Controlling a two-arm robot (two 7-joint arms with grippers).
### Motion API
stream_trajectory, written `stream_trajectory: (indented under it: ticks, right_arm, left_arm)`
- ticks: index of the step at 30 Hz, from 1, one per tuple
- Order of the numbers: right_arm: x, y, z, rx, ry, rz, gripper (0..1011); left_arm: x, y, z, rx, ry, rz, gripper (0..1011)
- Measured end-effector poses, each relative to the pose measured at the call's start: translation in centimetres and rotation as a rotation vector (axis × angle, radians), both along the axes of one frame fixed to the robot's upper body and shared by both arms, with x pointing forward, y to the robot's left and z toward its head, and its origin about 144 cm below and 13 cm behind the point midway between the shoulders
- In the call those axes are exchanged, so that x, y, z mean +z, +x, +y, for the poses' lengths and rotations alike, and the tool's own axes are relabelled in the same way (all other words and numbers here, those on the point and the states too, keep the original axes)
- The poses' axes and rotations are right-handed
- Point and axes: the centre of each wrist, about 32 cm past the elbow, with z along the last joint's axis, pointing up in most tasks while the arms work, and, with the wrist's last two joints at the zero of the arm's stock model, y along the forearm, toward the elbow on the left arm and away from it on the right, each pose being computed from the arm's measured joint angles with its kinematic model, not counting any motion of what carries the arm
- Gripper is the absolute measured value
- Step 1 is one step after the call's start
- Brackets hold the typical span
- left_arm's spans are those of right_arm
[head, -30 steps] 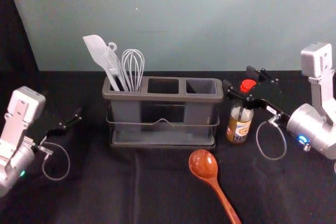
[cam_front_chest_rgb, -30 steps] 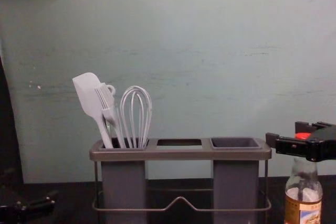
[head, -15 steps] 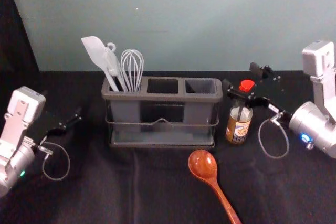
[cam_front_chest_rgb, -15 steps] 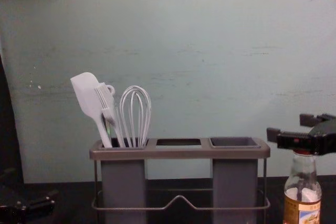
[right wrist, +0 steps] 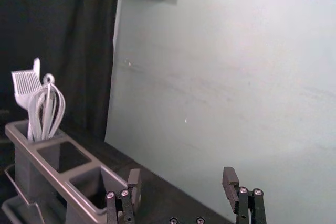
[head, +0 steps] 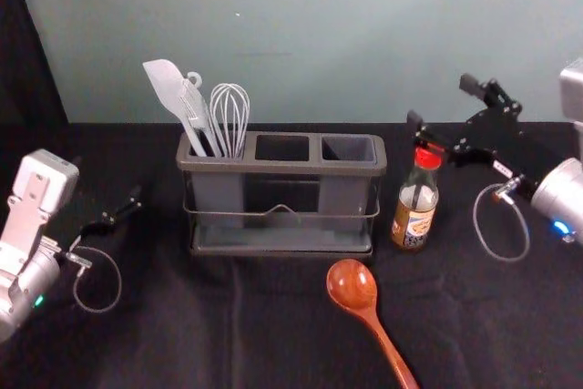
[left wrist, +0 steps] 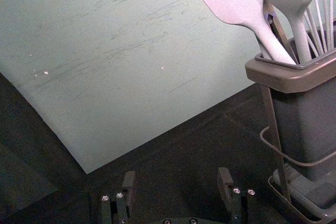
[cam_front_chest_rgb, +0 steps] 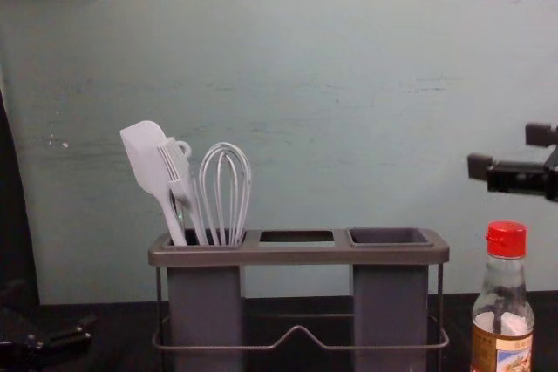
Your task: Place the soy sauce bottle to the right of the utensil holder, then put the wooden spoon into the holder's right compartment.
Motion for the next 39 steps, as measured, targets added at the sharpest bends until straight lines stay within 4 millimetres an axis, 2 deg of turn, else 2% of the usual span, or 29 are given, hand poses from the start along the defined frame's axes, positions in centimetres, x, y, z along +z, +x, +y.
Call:
stream_trajectory:
  ticks: [14,22,30,39]
  right_arm:
    - [2.4,-2.8,0.0,0.112,0.017,-0.066,1004]
    - [3.3,-4.6,1.7,0.228,-0.014,0.004,1004]
    - [4.2,-6.2,4.9,0.223,-0.099,0.2,1004]
    - [5.6,-5.9,8.4,0.112,-0.124,0.517,1004]
  left_arm:
    - [0.0,0.0,0.0,0.0,0.0,0.0,1012]
    - [0.0,0.0,0.0,0.0,0.0,0.0,1011]
    - [0.0,0.0,0.0,0.0,0.0,0.0,1011]
    - [0.0,0.0,0.0,0.0,0.0,0.0,1011]
